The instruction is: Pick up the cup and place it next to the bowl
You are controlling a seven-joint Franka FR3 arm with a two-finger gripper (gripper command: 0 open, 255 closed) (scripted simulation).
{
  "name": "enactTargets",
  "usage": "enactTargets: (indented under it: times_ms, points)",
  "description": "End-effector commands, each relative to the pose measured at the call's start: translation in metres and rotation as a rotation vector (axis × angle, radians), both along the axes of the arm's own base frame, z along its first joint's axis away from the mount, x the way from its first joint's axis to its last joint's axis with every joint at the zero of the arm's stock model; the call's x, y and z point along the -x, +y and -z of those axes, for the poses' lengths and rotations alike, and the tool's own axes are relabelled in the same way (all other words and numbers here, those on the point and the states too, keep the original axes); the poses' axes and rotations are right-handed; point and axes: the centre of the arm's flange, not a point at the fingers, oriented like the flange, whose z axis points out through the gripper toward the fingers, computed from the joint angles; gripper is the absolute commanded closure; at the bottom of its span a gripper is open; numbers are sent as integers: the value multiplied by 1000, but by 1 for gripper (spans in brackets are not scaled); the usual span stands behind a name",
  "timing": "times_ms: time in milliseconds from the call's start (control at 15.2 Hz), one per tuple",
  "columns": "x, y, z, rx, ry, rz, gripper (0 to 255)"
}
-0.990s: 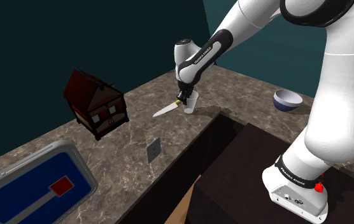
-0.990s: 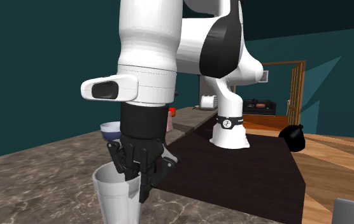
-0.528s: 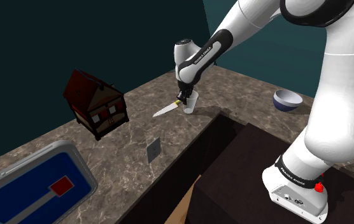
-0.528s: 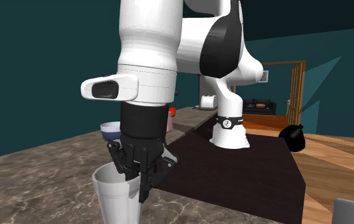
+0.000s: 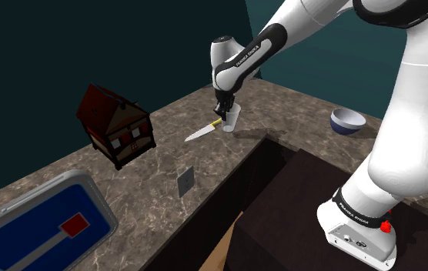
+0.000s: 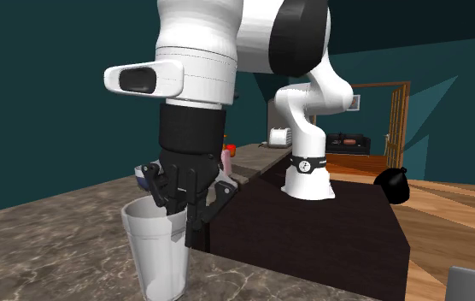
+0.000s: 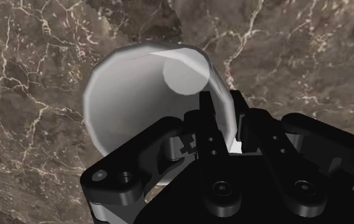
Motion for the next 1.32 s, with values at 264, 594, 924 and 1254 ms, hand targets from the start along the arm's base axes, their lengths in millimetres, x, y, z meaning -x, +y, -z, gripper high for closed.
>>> enactTargets:
  times_ms: [264, 594, 924, 1254]
  points:
    - [2, -1, -32, 0, 0, 0, 255]
    - [2, -1, -58, 0, 0, 0, 255]
    - [2, -1, -85, 0, 0, 0, 255]
    - [2, -1, -111, 0, 0, 0, 255]
